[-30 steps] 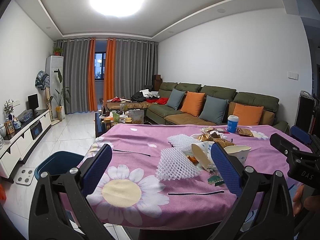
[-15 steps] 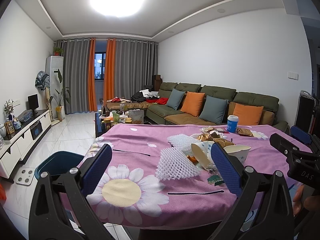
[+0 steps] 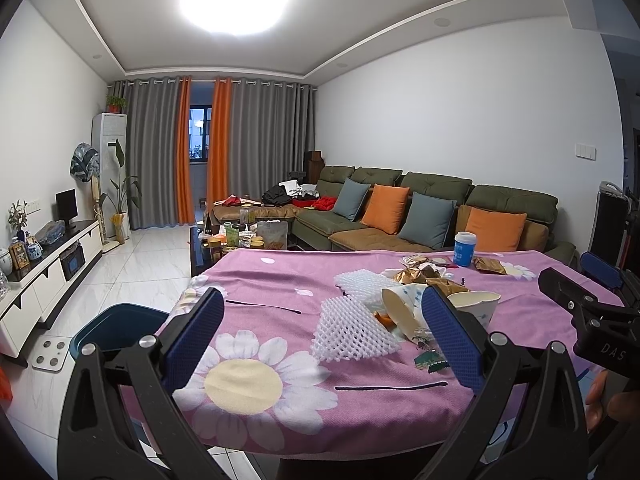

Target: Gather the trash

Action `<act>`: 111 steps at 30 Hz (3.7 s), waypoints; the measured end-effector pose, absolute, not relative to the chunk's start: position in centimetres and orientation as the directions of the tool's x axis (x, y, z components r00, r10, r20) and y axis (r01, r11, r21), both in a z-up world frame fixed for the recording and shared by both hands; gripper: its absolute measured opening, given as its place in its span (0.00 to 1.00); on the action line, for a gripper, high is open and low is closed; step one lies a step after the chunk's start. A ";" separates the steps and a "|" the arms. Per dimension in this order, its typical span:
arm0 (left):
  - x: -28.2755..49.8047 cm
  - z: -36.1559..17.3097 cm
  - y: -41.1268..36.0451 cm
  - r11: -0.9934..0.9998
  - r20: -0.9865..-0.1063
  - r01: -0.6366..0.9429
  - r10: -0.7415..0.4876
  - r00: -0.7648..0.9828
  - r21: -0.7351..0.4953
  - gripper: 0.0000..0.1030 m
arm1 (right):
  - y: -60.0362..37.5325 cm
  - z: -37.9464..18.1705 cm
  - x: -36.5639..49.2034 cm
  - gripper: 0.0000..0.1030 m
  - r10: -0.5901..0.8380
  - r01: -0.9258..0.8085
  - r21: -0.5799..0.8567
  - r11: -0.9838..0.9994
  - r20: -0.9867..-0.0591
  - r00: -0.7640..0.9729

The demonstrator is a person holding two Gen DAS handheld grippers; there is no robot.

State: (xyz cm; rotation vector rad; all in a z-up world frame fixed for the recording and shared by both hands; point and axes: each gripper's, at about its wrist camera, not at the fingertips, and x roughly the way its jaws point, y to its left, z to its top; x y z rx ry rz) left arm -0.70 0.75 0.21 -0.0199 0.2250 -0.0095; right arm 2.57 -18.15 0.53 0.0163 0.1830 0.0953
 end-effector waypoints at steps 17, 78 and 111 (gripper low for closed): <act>-0.7 0.5 0.7 1.000 -0.211 0.007 -0.011 0.977 -0.021 0.95 | -18.0 0.8 2.4 0.93 0.100 -0.097 0.027 0.995 -0.171 0.980; 13.9 -7.7 -0.2 0.995 -0.521 0.059 -0.094 0.848 -0.083 0.95 | -20.0 -5.9 14.5 0.88 0.203 -0.190 0.078 0.979 -0.513 0.834; 17.2 -9.8 2.1 0.944 -0.576 0.065 -0.251 0.778 -0.324 0.11 | -18.9 -4.5 13.9 0.22 0.280 -0.284 0.069 0.956 -0.497 0.822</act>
